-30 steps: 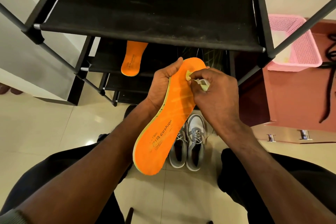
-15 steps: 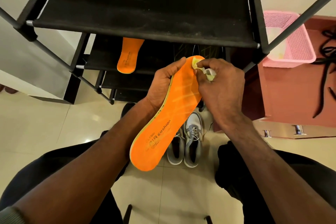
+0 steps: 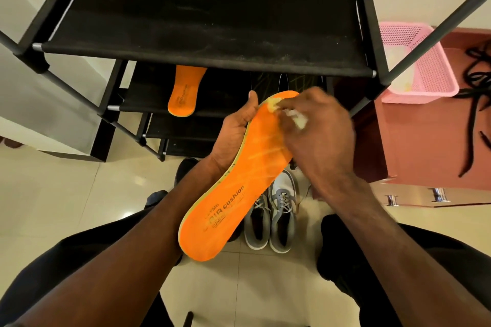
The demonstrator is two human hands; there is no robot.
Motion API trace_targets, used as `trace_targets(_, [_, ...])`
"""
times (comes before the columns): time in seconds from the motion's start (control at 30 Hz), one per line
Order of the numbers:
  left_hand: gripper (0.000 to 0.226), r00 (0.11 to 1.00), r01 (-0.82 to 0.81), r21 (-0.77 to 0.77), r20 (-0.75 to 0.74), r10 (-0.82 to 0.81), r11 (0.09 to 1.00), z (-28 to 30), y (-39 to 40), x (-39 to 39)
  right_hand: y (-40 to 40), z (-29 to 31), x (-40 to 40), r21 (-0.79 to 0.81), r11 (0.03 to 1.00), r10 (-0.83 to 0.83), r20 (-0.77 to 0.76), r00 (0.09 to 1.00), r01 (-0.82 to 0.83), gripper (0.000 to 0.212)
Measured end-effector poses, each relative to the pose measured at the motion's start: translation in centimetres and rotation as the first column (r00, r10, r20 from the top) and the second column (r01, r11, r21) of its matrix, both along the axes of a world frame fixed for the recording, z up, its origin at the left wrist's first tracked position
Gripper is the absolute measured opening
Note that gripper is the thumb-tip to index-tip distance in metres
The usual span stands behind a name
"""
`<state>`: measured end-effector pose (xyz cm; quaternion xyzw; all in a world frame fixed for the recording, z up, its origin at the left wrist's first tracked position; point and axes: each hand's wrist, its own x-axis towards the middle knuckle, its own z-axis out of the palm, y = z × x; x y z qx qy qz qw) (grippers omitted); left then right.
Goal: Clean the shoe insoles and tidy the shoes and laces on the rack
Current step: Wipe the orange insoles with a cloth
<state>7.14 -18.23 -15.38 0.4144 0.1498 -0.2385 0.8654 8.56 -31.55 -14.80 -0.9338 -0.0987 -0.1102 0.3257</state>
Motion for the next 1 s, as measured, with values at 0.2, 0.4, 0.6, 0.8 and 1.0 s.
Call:
trace_targets(0.2, [0.063, 0.999, 0.005, -0.023, -0.049, -0.006, 1.0, -0.4, 1.4, 0.1, -2.1, -0.4, 1.6, 0.022, 0.972, -0.233, -0.02, 0.972, 0.233, 0.023])
trace_targets(0.4, [0.074, 0.994, -0.004, -0.166, -0.112, -0.015, 0.986, -0.7, 1.5, 0.4, -1.9, 0.1, 1.7, 0.291, 0.881, -0.382, -0.027, 0.924, 0.373, 0.018])
trace_targets(0.6, [0.056, 0.996, -0.046, -0.194, -0.09, 0.029, 0.98, -0.6, 0.3, 0.8, -0.2, -0.8, 0.3, 0.059, 0.998, -0.034, -0.006, 0.999, 0.035, 0.021])
trace_targets(0.8, [0.069, 0.991, 0.014, -0.169, -0.125, -0.036, 0.986, -3.2, 1.6, 0.5, 1.4, -1.7, -1.5, 0.122, 0.985, 0.126, -0.048, 0.991, -0.12, 0.022])
trace_targets(1.0, [0.078, 0.992, 0.026, -0.169, -0.117, -0.046, 0.985, -3.0, 1.3, 0.2, 0.2, -1.5, -0.1, 0.035, 0.999, -0.033, 0.004, 0.999, 0.032, 0.017])
